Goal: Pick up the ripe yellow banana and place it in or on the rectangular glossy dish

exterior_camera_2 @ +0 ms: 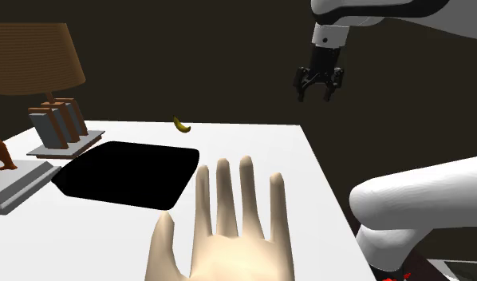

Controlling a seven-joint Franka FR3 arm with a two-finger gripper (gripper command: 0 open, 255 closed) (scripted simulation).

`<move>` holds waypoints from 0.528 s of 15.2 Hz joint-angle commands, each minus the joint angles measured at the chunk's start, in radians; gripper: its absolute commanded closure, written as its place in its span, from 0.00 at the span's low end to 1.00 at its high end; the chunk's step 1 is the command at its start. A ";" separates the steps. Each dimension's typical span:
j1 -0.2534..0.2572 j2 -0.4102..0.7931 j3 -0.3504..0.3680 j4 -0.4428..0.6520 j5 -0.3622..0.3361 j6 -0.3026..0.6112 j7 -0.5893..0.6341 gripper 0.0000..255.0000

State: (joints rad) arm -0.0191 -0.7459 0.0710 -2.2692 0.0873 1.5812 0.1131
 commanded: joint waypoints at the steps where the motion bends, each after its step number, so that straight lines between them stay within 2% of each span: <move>1: 0.000 0.000 0.000 0.000 0.000 0.000 0.000 0.00; 8: 0.055 0.200 0.100 0.110 0.046 0.077 0.034 0.00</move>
State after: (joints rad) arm 0.0285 -0.5755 0.1565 -2.1833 0.1278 1.6543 0.1413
